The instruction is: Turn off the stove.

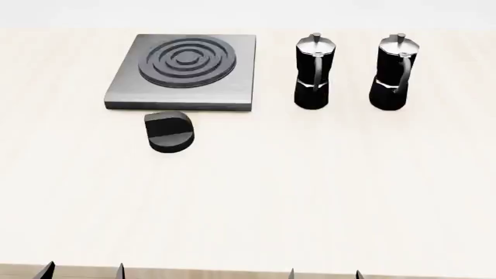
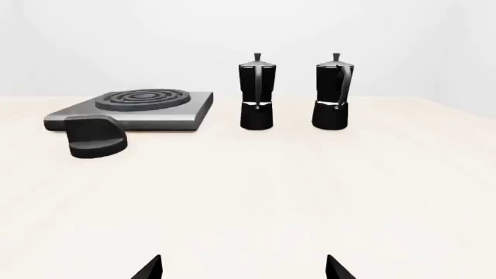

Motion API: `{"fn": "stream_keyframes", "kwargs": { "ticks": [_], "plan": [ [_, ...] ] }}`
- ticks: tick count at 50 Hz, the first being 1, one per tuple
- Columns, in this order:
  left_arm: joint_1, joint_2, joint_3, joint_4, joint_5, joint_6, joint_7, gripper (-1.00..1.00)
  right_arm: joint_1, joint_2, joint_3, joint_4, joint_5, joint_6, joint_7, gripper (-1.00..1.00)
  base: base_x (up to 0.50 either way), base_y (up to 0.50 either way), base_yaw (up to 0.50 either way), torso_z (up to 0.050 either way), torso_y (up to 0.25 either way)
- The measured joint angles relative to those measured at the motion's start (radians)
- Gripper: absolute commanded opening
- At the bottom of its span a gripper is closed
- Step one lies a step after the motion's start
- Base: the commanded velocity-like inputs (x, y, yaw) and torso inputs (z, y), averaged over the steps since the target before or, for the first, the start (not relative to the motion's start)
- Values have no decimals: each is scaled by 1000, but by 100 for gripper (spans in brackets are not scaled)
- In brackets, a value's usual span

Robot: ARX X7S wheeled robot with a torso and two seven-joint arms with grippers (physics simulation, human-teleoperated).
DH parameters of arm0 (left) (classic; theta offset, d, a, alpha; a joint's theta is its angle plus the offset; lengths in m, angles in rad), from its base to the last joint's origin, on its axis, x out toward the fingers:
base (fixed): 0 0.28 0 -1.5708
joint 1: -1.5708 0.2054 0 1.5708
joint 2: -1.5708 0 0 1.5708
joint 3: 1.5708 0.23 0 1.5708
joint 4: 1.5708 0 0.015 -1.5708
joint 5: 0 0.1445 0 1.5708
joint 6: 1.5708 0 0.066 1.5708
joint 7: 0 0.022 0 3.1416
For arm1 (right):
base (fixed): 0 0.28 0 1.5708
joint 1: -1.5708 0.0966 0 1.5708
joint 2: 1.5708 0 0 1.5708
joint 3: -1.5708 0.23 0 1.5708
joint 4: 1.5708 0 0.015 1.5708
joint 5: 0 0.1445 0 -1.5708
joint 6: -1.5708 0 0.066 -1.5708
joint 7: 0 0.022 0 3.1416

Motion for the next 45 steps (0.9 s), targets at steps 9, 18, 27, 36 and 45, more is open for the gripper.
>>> {"fn": "stream_keyframes", "kwargs": {
  "ticks": [9,18,27,36,45],
  "plan": [
    [2,-18,19,7,-20,-5,-17,100,-3,17,-23,-5,11,-2,23,100,0,0,0,0,0],
    [1,-39,45,9,-33,-10,-47,100,-5,39,-50,-10,29,-2,49,100,0,0,0,0,0],
    [-1,-49,60,16,-3,-4,-75,100,-13,50,-57,-46,35,11,63,100,0,0,0,0,0],
    [5,-72,68,101,2,-8,-98,100,-36,73,-59,-163,37,53,91,100,0,0,0,0,0],
    [25,-98,70,243,-18,-56,-106,100,-65,101,-68,-319,5,109,127,100,0,0,0,0,0]
  ]
}}
